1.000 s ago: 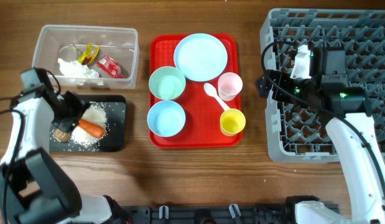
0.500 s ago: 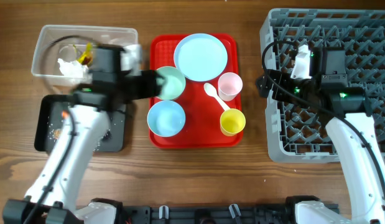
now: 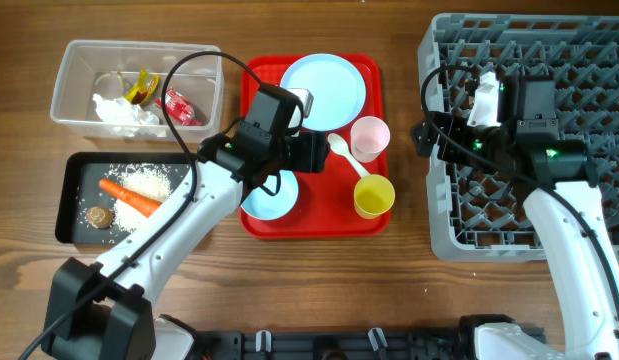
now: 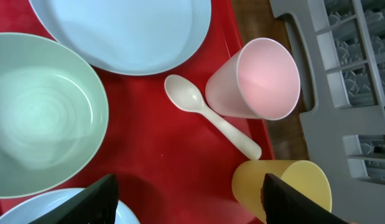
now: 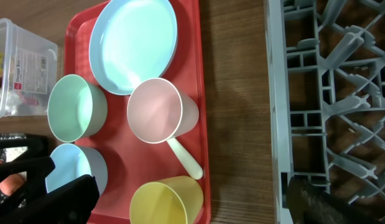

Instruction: Sort waste into correct bins and load items into the dishwasher rack

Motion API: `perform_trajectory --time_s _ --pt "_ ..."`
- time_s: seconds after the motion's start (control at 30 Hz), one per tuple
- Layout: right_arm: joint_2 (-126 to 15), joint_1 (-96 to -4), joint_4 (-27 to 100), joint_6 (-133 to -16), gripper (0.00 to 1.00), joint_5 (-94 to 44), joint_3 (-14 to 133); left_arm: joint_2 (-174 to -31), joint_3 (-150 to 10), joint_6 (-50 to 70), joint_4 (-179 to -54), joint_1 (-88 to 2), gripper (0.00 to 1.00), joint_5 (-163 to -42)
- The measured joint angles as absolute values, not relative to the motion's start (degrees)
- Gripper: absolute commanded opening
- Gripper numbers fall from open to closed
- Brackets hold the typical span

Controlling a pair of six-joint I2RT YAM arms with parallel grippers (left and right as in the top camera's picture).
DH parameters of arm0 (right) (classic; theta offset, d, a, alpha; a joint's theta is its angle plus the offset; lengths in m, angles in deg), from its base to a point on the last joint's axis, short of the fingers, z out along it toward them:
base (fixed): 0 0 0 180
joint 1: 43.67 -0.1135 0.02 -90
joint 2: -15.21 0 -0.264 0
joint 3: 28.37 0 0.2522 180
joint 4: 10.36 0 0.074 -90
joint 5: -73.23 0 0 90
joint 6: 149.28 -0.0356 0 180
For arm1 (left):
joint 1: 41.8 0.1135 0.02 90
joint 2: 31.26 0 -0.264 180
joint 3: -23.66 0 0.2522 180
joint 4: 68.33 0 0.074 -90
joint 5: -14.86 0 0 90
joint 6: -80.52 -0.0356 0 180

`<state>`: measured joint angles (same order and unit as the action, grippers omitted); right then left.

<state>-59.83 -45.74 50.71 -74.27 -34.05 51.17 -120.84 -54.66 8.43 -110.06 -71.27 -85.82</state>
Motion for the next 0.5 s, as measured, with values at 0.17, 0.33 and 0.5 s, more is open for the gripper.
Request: perform_trajectory --time_s 0.17,0.33,0.5 --pt "-59.83 -45.74 50.66 -74.27 1.00 -34.05 51.17 -120.84 -55.79 8.50 -110.50 -71.27 0.67 -85.51" --pt "-59.83 -45.74 50.55 -74.27 1.00 -34.05 51.17 -121.06 -64.93 8.02 -117.47 -71.27 0.68 -84.62" --pt "-59.83 -45.74 50.53 -74.27 0.99 -34.05 51.17 -122.46 -80.82 5.42 -125.91 -71.25 0.73 -81.16"
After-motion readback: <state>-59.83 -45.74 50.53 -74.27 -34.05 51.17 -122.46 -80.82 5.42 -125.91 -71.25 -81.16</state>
